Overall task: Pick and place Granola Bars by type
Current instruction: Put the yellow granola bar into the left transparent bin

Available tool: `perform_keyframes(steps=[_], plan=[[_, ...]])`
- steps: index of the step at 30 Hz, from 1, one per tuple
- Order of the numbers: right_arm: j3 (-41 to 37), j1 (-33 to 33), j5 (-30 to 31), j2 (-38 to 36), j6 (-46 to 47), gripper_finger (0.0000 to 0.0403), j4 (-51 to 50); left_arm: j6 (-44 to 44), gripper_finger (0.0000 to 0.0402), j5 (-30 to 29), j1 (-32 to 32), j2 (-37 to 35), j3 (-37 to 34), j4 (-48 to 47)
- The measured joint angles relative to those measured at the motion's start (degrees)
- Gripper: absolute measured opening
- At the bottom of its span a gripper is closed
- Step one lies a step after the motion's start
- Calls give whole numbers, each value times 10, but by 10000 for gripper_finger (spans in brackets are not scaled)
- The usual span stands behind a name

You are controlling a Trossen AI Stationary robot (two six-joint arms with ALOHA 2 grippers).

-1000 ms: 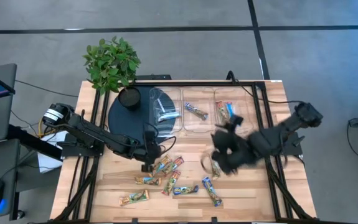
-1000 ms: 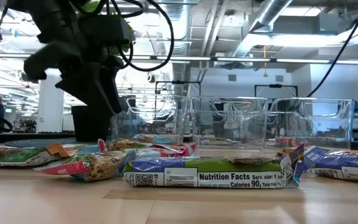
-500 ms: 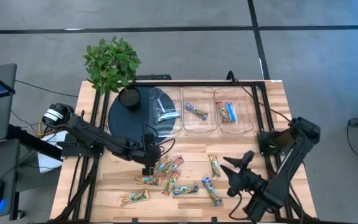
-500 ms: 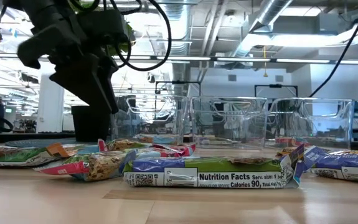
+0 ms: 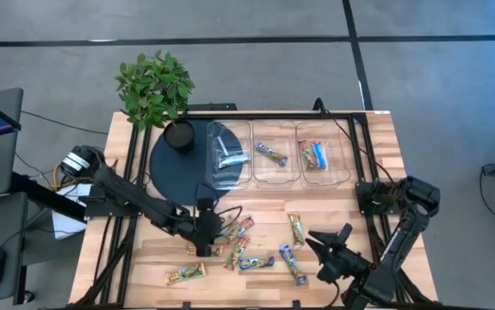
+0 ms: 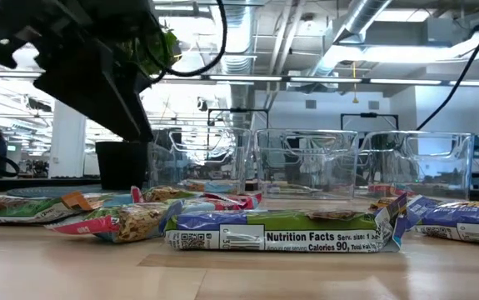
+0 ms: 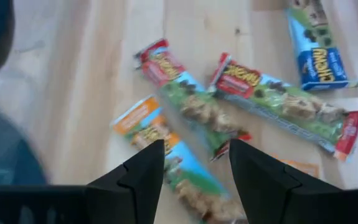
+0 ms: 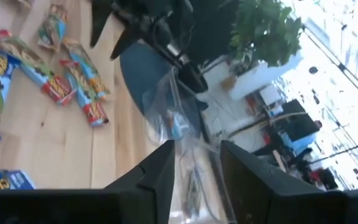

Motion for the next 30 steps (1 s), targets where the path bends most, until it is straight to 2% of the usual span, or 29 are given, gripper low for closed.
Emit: perform_keyframes(steps=[8, 12, 23, 30], plan=[[0, 5, 13, 0, -2, 111, 0, -18, 176, 21, -14, 71, -1, 10], [0, -4, 16, 0, -2, 111, 0, -28, 176, 9, -15, 92, 1, 21], [0, -19, 8, 0, 4, 111, 10, 1, 176, -1, -17, 89, 29, -9], [0, -19, 7, 0, 8, 111, 22, -14, 176, -46, -34, 89, 45, -43]])
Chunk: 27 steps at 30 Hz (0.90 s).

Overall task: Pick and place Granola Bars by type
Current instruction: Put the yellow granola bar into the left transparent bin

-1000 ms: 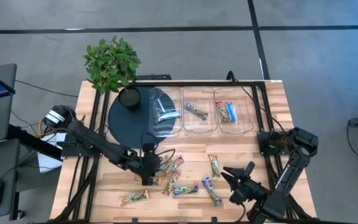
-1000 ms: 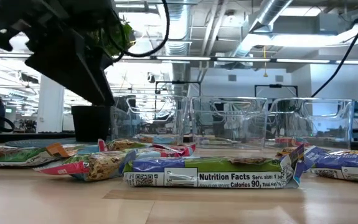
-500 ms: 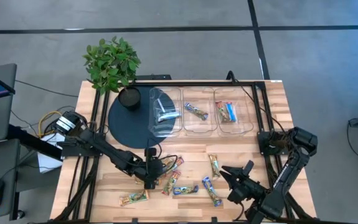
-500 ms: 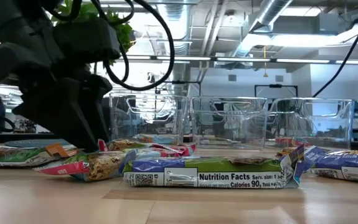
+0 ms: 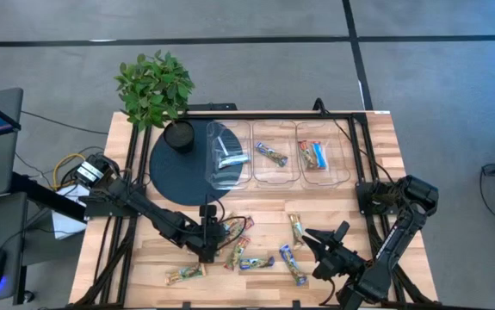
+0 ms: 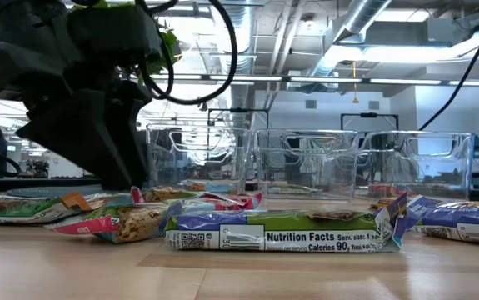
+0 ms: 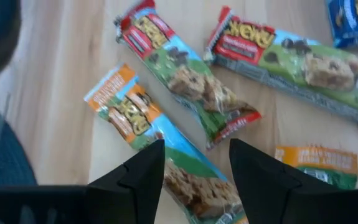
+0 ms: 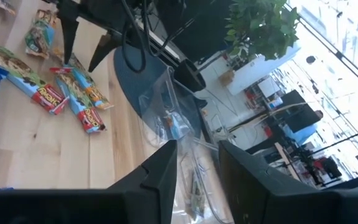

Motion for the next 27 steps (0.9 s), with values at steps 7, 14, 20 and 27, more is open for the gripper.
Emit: perform_keyframes(steps=[7, 14, 20, 27], plan=[[0, -2, -1, 0, 0, 111, 12, -86, 176, -9, -1, 1, 0, -24], [0, -3, -1, 0, 0, 111, 20, -154, 178, -12, 6, 6, -10, -38], [0, -3, -1, 0, 0, 111, 29, -176, 197, 7, 11, 6, -21, -47], [0, -3, -1, 0, 0, 111, 32, -113, 208, 9, 12, 6, -21, -52]])
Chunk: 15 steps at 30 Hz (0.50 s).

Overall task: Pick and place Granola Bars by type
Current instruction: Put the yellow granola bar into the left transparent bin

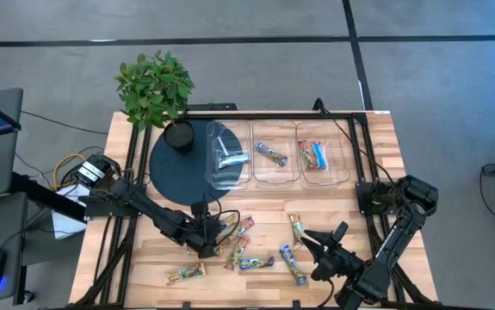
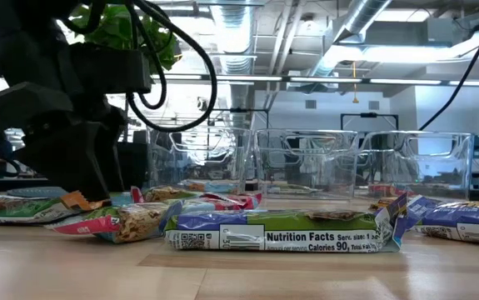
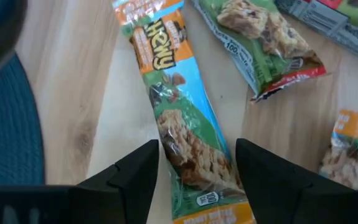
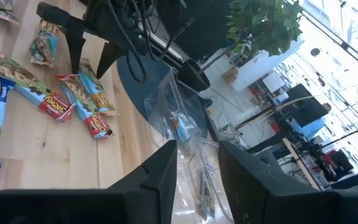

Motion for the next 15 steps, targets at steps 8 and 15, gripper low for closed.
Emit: perform_keyframes(steps=[8, 15], plan=[[0, -14, 0, 0, -1, 111, 9, 51, 209, -4, 24, 0, 0, 4], [0, -35, -27, 0, -1, 111, 12, 57, 209, 68, 69, -3, 1, 6]])
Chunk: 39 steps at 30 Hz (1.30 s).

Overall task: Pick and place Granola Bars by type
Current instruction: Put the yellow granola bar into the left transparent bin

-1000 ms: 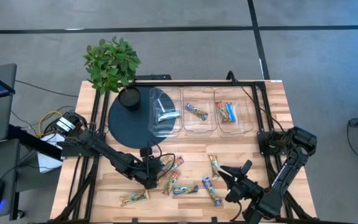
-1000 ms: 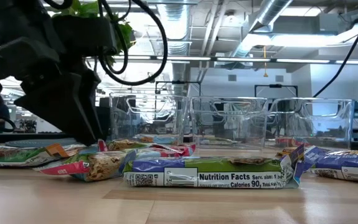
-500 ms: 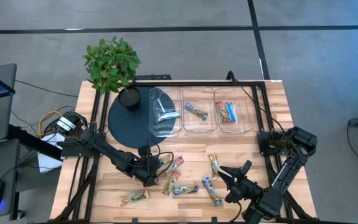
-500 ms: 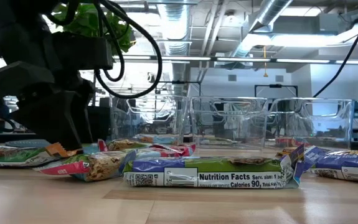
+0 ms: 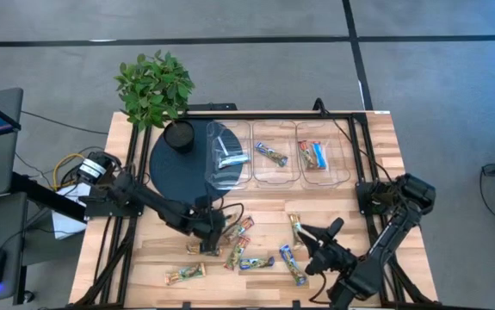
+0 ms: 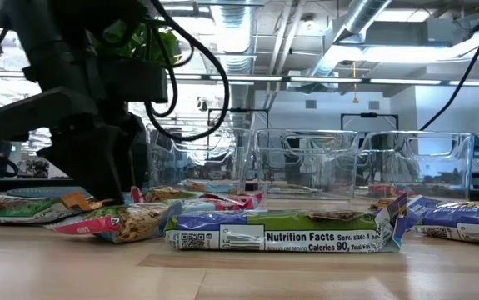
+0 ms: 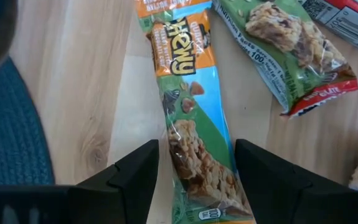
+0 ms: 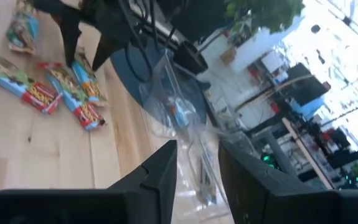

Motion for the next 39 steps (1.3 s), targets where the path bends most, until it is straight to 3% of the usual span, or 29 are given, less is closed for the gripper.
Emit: perform_keyframes(steps=[10, 21, 30, 39], plan=[[0, -19, -29, 0, 0, 111, 0, 45, 209, 16, 13, 0, 0, 6], [0, -21, -29, 0, 0, 111, 1, 41, 184, 96, 36, 1, 0, 3], [0, -21, -30, 0, 0, 111, 2, 40, 141, 101, 49, 2, 0, 0], [0, -21, -30, 0, 0, 111, 2, 48, 137, 94, 48, 2, 8, -13]])
